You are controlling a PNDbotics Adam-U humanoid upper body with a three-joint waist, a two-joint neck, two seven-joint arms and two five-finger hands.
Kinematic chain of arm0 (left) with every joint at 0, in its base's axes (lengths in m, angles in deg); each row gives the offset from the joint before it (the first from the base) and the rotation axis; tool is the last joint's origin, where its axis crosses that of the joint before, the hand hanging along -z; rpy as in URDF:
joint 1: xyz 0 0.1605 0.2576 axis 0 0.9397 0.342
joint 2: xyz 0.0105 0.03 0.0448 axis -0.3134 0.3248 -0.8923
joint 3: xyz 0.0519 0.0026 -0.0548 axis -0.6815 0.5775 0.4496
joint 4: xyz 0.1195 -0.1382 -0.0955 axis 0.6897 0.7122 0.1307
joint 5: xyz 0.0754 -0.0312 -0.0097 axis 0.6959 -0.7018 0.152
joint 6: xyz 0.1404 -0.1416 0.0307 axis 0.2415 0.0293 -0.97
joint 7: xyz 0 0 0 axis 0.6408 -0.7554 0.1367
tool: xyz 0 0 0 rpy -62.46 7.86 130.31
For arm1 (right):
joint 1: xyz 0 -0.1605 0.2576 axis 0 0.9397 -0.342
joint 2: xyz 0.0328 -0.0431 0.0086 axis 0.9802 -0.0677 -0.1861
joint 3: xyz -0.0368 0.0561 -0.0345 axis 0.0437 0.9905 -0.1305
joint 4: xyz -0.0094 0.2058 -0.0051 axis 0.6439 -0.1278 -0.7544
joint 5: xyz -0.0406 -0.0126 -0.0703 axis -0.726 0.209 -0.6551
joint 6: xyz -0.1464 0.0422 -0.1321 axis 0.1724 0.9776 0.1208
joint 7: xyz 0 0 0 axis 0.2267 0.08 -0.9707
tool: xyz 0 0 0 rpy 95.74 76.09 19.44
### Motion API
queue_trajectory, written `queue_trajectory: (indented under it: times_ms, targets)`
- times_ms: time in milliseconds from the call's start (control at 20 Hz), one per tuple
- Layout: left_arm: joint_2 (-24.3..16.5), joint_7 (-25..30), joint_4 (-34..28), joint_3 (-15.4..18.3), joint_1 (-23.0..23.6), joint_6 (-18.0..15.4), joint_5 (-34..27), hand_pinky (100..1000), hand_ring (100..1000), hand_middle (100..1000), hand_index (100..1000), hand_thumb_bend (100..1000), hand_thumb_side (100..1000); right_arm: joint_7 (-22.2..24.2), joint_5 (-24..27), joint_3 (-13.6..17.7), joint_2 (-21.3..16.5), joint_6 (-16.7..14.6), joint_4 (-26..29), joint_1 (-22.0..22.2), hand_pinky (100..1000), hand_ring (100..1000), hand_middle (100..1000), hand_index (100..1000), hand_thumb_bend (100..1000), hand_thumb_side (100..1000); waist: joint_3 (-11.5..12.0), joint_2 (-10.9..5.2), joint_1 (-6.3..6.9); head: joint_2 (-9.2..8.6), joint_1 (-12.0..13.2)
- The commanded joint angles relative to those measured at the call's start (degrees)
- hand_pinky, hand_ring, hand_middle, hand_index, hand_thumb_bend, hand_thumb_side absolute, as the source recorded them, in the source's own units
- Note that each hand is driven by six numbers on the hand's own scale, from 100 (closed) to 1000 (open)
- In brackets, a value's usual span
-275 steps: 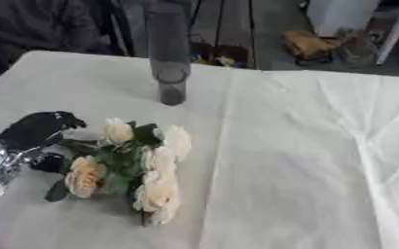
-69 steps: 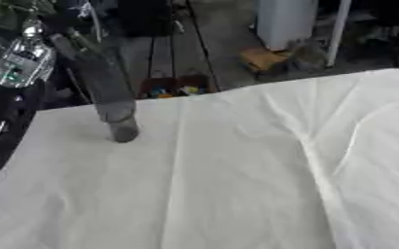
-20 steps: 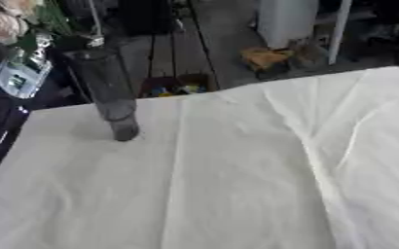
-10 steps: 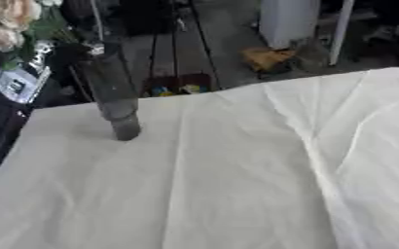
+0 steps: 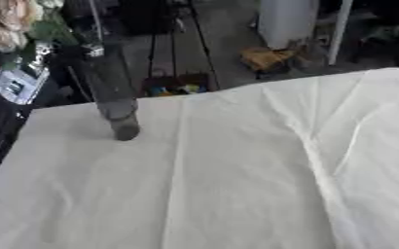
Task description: Arrange flowers into the vase.
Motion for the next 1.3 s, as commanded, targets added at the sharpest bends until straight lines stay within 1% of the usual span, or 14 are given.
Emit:
queue_trajectory:
  times_ms: [50,700,1050,1150,1200,1300]
  targets:
    - [-2.2,0.7,-0.3,0.0,-0.7,-0.1,0.4,819,741,804,745,851,532,0.1,0.1,0.5,-1.0,-0.1,0.5,-0.4,799,764,670,854,100,893,0.2,-0.8,-0.5,-0.02,-0.1]
    - [-2.3,1.8,-0.2,-0.1,-0.5,-0.3,1.3,826,744,806,752,887,523,0.1,0.1,0.6,-1.0,0.0,0.4,-0.5,797,764,670,855,100,894,0.7,-0.75,-0.43,-0.05,-0.2]
    - [-2.5,1.7,-0.2,0.1,-0.4,-0.3,1.6,830,744,805,737,884,528,0.1,0.1,0.6,-1.0,0.0,0.3,-0.4,796,764,669,855,100,895,0.8,-0.78,-0.4,-0.08,-0.3]
    - [-2.5,1.4,-0.2,0.2,-0.4,-0.4,1.4,829,742,803,735,913,536,0.1,0.1,0.6,-1.0,0.0,0.3,-0.4,796,764,670,855,100,895,0.8,-0.79,-0.43,-0.1,-0.3]
    - [-2.5,1.2,-0.2,0.2,-0.4,-0.4,1.2,829,742,802,734,957,547,0.1,0.1,0.6,-1.0,0.0,0.3,-0.4,796,764,670,855,100,895,0.8,-0.8,-0.44,-0.1,-0.3]
    - [-2.6,1.0,-0.2,0.3,-0.4,-0.5,1.0,830,740,800,733,1000,557,0.1,0.1,0.7,-1.0,0.0,0.3,-0.3,795,764,669,855,100,895,0.8,-0.82,-0.43,-0.11,-0.3]
